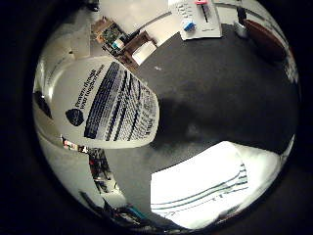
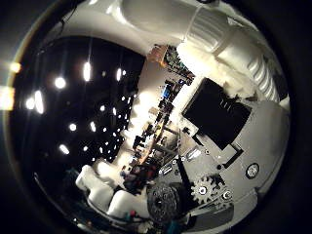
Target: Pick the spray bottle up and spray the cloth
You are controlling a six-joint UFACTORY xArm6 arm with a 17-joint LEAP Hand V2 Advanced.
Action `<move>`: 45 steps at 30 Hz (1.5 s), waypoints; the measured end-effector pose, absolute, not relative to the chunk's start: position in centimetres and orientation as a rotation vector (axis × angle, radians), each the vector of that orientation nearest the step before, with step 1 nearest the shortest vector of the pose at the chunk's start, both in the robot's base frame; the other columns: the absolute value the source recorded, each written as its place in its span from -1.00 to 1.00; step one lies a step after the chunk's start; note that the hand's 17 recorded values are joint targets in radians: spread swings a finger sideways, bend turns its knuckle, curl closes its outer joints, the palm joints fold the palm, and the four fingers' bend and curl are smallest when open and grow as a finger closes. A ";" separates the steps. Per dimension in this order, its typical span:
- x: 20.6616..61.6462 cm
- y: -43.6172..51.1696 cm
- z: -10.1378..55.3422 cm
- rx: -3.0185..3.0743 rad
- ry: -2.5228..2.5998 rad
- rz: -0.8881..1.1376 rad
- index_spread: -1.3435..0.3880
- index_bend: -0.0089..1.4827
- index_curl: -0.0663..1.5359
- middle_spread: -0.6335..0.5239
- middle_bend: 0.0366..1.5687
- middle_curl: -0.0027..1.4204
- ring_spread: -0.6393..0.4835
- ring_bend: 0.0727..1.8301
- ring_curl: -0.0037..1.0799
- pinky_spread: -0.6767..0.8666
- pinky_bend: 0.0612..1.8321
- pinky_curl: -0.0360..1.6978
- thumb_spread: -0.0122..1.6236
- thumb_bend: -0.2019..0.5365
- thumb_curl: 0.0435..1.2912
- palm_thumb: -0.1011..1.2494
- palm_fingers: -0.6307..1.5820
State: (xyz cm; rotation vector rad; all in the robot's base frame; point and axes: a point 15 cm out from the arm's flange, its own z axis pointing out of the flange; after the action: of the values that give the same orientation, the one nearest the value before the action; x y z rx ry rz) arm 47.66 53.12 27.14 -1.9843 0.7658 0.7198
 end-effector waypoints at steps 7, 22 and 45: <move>47.4 53.5 26.4 -1.988 0.783 0.735 0.24 0.50 -0.15 -0.22 0.65 -0.09 -0.23 0.52 0.01 -0.56 0.34 -0.26 0.02 -0.58 0.55 0.48 0.68; 47.7 51.5 25.2 -2.103 0.780 0.678 0.09 -0.27 -0.34 -0.07 -0.35 -0.48 0.41 -0.27 -0.55 0.36 0.17 -0.45 0.22 -0.58 -0.19 -0.18 -0.40; 46.6 39.0 35.2 -2.520 0.817 0.346 0.07 -0.61 -0.47 0.08 -0.80 -0.57 0.62 -0.75 -0.68 0.67 -0.29 -0.75 0.21 -0.52 -0.35 -0.12 -0.22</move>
State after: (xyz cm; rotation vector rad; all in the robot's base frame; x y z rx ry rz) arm 46.58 39.04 35.22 -2.5201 0.8169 0.3456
